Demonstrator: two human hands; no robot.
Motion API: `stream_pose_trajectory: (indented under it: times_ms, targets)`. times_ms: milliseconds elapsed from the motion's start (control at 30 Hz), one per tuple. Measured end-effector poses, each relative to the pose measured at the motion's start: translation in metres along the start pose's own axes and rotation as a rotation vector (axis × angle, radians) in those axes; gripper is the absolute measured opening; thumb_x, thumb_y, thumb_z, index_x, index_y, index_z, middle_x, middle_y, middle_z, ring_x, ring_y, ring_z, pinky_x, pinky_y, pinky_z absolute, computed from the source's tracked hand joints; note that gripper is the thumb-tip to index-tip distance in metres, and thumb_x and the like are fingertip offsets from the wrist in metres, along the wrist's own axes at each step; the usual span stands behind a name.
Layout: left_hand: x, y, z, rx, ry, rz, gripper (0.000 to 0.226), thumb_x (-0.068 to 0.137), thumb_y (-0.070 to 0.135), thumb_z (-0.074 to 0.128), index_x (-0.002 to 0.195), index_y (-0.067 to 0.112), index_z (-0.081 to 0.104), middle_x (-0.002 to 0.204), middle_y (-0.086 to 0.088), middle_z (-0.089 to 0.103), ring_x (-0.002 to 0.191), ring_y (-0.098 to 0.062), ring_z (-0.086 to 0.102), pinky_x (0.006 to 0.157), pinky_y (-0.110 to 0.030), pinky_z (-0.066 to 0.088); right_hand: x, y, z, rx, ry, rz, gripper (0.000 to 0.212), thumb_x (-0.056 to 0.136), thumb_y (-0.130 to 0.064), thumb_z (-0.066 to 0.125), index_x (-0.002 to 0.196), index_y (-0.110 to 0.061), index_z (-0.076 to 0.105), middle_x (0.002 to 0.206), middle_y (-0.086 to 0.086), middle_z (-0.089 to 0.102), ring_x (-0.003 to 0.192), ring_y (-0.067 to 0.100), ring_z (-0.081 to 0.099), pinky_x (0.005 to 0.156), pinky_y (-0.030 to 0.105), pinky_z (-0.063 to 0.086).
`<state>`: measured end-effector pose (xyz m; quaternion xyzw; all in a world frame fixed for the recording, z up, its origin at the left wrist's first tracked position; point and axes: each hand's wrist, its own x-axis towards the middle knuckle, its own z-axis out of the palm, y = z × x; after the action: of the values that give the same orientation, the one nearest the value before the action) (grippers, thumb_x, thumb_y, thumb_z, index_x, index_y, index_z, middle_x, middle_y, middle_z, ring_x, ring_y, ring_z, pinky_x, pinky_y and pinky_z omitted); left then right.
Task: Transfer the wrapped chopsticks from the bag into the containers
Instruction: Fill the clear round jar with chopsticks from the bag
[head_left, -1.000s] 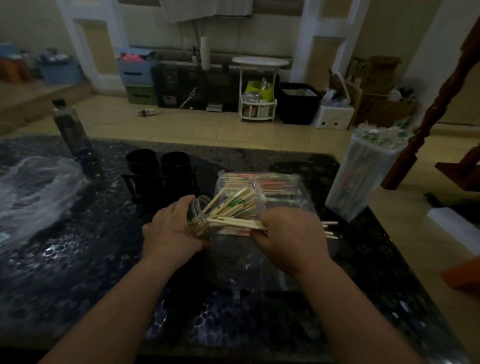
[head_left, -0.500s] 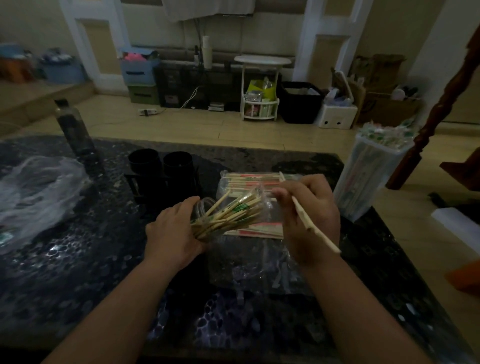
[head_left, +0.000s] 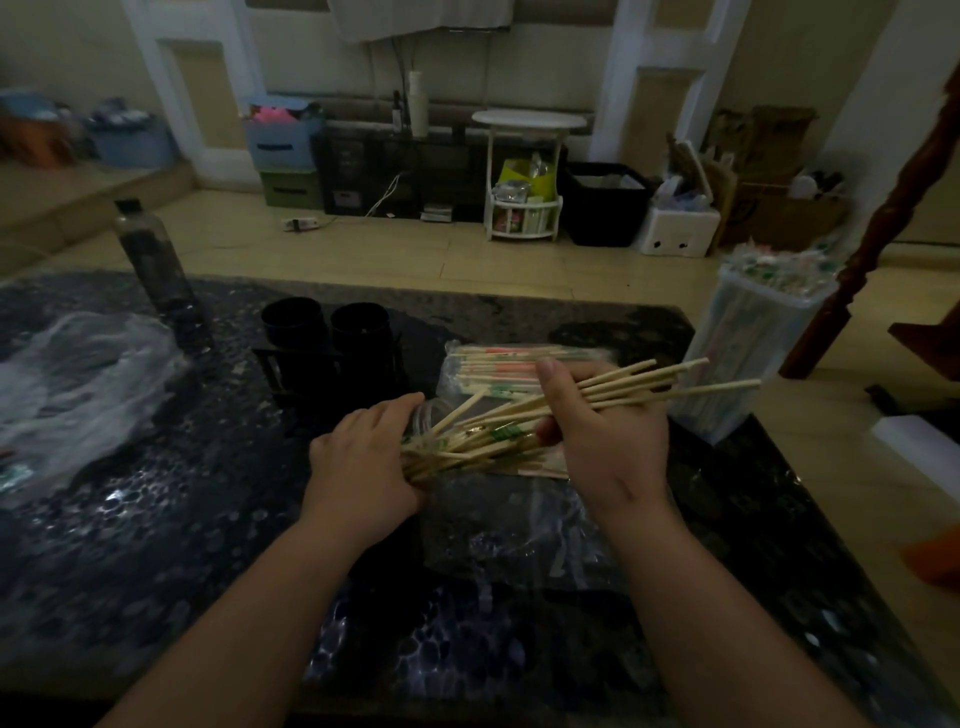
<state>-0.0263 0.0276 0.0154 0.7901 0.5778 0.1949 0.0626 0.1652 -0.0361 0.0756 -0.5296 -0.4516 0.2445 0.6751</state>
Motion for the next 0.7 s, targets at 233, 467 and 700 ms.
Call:
stream_pose_trajectory:
  times_ms: [233, 467, 700]
  targets:
    - [0.000, 0.000, 0.004, 0.019, 0.031, 0.046, 0.096, 0.063, 0.050, 0.079, 0.145, 0.037, 0.031, 0.139, 0.010, 0.048, 0.126, -0.018, 0.043, 0.095, -0.042, 0.040, 0.001, 0.003, 0.002, -0.022, 0.018, 0.020, 0.016, 0.088, -0.024, 0.072, 0.073, -0.017, 0.071, 0.056, 0.003, 0.066, 0.052, 0.013, 0.065, 0.050, 0.024, 0.052]
    - [-0.001, 0.004, 0.005, 0.014, 0.042, 0.064, 0.092, 0.065, 0.046, 0.077, 0.145, 0.036, 0.033, 0.139, 0.010, 0.048, 0.126, -0.018, 0.044, 0.092, -0.042, 0.039, 0.003, 0.030, 0.008, -0.543, -0.011, -0.073, 0.033, 0.058, -0.071, 0.066, 0.074, -0.044, 0.059, 0.103, -0.016, 0.053, 0.103, 0.014, 0.056, 0.091, 0.046, 0.048]
    - [0.000, 0.002, 0.006, 0.002, 0.047, 0.058, 0.094, 0.062, 0.042, 0.078, 0.144, 0.037, 0.034, 0.138, 0.010, 0.049, 0.125, -0.018, 0.044, 0.093, -0.042, 0.039, 0.007, 0.035, 0.007, -0.124, 0.069, 0.043, 0.024, 0.087, -0.010, 0.062, 0.068, -0.024, 0.059, 0.069, -0.008, 0.059, 0.065, 0.013, 0.058, 0.056, 0.029, 0.046]
